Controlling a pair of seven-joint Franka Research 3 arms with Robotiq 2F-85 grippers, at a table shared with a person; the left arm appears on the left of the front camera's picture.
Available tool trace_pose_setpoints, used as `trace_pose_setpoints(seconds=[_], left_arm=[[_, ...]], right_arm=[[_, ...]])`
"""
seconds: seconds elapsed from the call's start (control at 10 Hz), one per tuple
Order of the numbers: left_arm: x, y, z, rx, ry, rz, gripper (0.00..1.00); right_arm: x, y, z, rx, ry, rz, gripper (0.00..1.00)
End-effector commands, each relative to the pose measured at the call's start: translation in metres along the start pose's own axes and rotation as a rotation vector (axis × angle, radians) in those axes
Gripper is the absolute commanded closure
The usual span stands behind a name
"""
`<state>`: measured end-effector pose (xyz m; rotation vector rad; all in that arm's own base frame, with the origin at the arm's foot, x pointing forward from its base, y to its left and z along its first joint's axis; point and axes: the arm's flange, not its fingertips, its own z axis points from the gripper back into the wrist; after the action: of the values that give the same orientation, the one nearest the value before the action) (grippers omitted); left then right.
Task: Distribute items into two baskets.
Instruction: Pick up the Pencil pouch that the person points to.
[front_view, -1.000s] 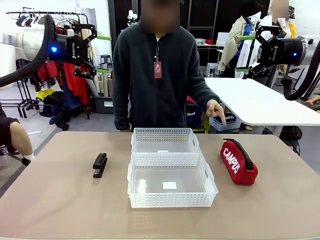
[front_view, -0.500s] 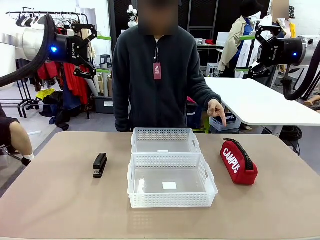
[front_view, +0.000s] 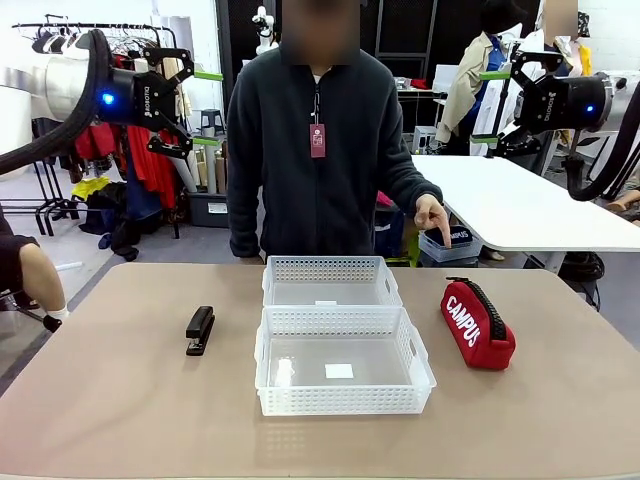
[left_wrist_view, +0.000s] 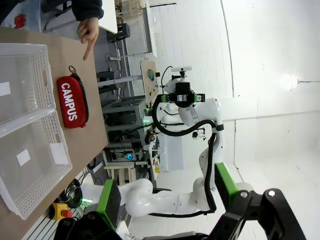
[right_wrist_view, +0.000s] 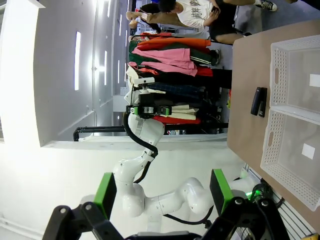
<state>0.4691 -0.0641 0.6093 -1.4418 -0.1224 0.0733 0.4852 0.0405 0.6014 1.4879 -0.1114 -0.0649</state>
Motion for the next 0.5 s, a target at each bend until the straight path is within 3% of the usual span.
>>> trace_pose_setpoints(seconds=[0.0,0.1,0.4], left_arm=[[0.000,-0.001,0.001,0.000,-0.001,0.000,0.00],[0.000,-0.001,0.001,0.000,-0.001,0.000,0.00],[0.000,-0.001,0.001,0.000,-0.001,0.000,0.00]], right_arm=[[-0.001,0.001,0.001,-0.009,0.002,0.001,0.00],[0.000,0.000,0.000,0.000,0.000,0.000,0.00],[-0.002,0.015,-0.017,-0.305,-0.057,0.027,0.00]])
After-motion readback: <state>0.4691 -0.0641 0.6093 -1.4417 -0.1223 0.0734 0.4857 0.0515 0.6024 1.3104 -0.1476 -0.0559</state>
